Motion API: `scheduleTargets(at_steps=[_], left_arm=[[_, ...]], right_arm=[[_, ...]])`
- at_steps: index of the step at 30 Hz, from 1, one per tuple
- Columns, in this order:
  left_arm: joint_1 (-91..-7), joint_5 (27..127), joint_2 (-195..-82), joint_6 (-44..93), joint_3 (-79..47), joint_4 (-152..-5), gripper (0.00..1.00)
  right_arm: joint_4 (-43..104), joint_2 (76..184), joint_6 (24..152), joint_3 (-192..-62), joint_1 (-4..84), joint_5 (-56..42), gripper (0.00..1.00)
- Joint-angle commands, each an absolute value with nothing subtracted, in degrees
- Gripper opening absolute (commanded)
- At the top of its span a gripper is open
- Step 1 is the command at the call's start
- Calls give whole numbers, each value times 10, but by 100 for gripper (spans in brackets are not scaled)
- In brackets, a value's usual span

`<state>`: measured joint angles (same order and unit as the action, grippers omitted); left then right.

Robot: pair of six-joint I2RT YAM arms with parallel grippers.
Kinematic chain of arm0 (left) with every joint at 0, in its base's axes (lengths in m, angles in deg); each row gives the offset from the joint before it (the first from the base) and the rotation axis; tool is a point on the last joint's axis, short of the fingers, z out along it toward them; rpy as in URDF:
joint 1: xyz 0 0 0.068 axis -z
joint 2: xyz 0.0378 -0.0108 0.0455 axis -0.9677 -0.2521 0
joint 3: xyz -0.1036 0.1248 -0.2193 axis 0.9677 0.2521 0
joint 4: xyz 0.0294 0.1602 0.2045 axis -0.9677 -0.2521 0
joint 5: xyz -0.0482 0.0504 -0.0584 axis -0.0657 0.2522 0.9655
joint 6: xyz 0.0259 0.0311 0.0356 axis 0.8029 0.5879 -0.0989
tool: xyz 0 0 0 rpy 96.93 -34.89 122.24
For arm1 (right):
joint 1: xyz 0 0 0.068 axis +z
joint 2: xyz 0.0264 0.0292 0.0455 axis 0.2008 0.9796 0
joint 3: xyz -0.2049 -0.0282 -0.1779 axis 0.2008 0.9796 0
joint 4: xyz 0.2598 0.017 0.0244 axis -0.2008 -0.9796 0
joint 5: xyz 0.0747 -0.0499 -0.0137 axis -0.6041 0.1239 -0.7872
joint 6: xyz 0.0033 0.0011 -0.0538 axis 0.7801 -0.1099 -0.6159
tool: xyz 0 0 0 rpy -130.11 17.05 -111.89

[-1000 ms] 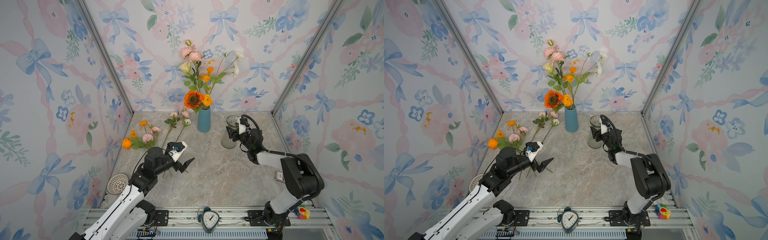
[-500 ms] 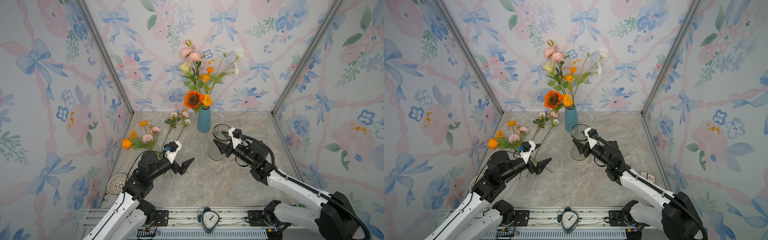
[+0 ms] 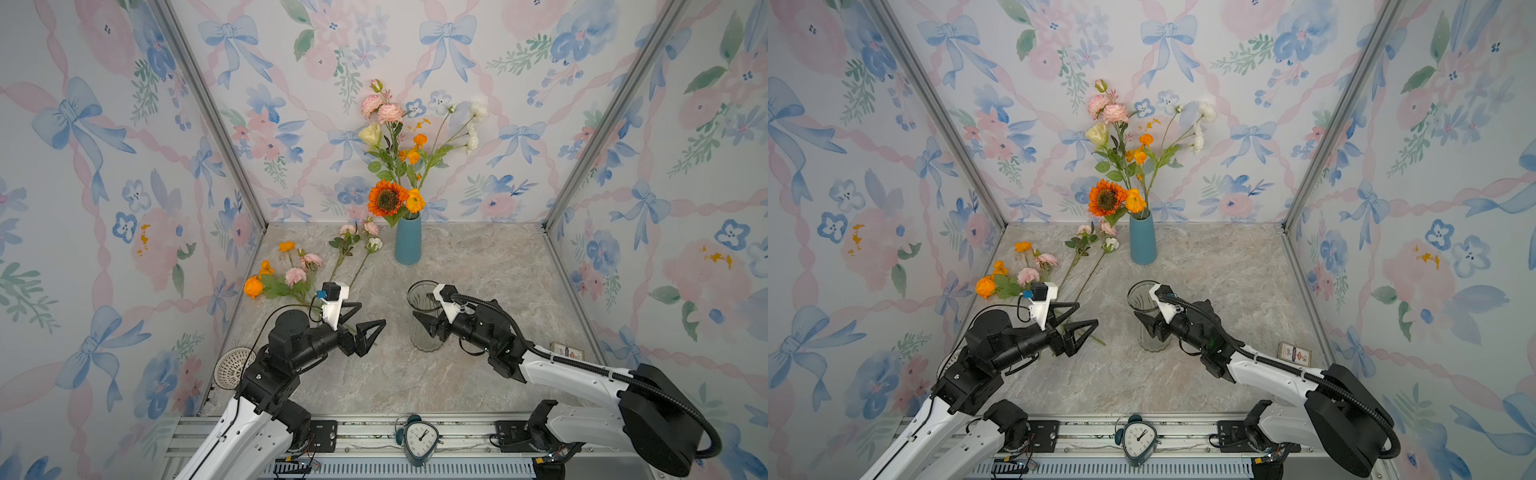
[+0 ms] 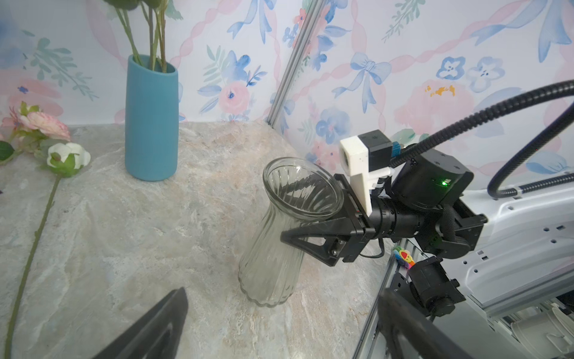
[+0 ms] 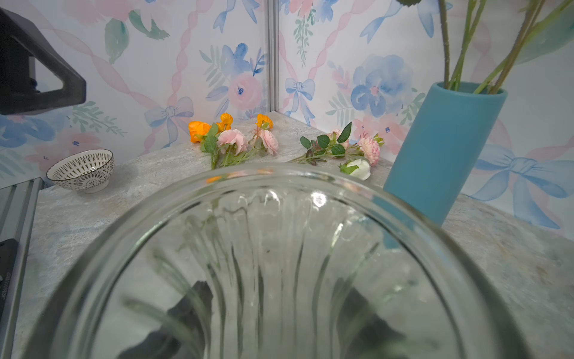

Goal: Arrange the flowers into the vase
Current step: 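Pull the glass vase nearer with the right gripper while the left lowers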

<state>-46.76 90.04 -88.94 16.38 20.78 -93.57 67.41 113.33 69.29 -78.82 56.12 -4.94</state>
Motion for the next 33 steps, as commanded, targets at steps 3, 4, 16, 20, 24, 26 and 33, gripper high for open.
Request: scheduleTargets(at_steps=[3,4,16,20,24,26,33], left_arm=[[-467,858,-902,134,203,-968,98],[-467,844,-902,137,202,-974,98],[-477,663,-972,133,189,-1021,98],[-499,635,-990,114,197,-1026,98],[-531,626,-1004,105,205,-1024,98],[-551,624,-1010,100,208,-1021,98],[-621,636,-1050,56,214,-1003,94]], right_arm=[[823,1148,689,-796,582,-31,58],[829,1153,688,-793,584,-28,58],[924,1215,674,-768,598,6,62],[925,1222,676,-767,598,7,67],[905,1213,677,-763,598,13,83],[893,1207,677,-762,598,20,92],[833,1186,689,-756,598,8,97]])
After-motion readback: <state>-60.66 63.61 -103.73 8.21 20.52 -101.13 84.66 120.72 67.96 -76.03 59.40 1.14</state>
